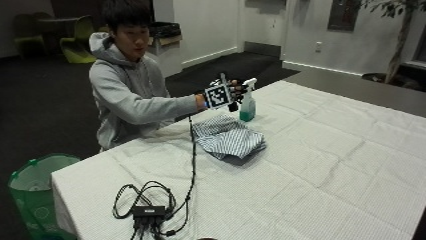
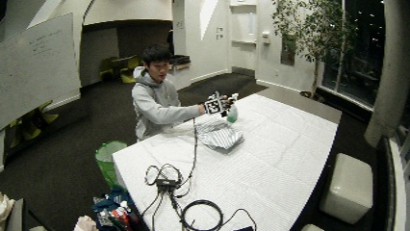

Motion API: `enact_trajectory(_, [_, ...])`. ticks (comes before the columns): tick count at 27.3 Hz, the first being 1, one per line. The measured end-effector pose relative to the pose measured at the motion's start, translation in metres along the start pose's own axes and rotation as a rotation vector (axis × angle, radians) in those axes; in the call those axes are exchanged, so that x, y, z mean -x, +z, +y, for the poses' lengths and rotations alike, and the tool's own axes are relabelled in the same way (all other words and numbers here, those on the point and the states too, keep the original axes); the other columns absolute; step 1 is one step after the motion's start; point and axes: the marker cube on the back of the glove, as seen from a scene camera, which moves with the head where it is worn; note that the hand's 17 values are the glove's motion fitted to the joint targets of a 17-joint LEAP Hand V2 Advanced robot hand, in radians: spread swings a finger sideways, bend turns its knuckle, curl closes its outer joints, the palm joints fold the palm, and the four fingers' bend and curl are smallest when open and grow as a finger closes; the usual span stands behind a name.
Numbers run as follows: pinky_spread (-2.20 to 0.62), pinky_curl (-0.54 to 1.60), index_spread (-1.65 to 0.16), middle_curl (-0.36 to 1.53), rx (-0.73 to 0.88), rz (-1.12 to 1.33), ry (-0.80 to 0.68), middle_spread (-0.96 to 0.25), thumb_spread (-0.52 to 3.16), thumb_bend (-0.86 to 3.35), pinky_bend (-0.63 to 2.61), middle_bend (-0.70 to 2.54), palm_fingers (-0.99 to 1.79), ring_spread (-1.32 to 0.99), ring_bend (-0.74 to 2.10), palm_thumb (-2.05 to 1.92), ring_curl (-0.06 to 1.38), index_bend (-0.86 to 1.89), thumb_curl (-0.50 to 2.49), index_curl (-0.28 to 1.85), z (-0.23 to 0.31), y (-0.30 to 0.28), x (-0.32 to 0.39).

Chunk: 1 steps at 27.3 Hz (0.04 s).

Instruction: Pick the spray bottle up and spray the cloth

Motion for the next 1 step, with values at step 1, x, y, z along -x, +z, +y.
enact_trajectory(1, [0.07,0.4,-0.33,0.39,0.004,0.003,-0.003,-0.03,0.83,-0.03,0.6,0.31,0.31,-0.05,0.53,0.77,0.39,0.07,0.52,0.19,0.0022,0.0003,0.0004])
